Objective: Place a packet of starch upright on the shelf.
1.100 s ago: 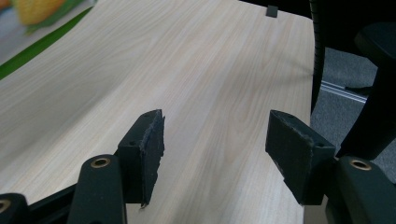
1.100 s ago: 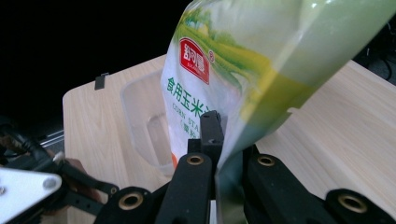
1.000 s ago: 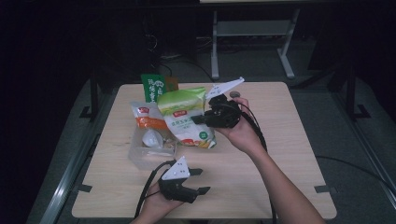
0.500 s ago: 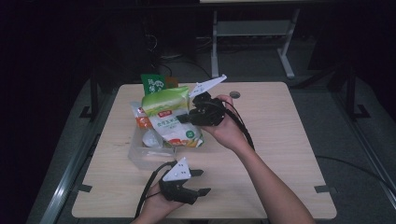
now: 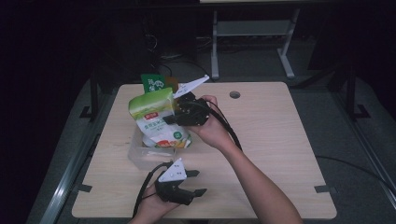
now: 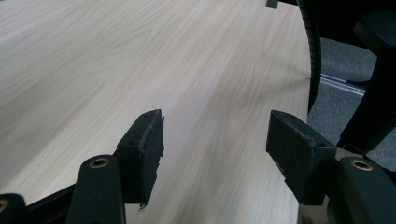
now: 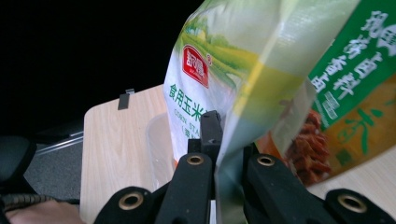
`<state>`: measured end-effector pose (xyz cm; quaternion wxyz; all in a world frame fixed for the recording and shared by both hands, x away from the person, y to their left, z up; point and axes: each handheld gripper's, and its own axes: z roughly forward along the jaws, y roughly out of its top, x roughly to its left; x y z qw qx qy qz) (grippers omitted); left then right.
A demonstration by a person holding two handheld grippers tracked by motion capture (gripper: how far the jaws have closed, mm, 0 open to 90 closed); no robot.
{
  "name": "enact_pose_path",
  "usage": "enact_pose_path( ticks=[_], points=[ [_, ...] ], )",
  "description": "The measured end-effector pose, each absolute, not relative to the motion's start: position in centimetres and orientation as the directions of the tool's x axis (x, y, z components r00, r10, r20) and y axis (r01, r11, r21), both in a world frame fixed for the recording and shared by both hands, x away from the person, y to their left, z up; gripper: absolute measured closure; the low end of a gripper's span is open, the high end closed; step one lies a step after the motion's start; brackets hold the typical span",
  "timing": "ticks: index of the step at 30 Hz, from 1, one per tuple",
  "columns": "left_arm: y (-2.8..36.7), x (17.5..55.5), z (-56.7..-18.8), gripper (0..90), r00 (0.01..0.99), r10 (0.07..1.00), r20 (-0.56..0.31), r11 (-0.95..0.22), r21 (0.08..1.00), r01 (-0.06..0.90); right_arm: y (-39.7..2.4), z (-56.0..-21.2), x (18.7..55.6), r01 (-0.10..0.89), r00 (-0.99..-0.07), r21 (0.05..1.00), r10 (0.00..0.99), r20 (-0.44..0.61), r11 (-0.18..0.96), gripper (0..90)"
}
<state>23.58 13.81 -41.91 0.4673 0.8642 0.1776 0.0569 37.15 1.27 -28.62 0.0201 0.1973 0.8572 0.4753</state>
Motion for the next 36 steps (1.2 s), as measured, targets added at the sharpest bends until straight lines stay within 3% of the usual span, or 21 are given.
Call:
enact_pose_path(
  ticks=[36],
  points=[
    [14.4,23.2,-42.4,36.0,0.929,0.362,-0.081,-0.486,0.834,0.262,8.2,-32.5,38.0,0.331,-0.936,0.804,0.279,0.214,0.494,89.5]
  ],
)
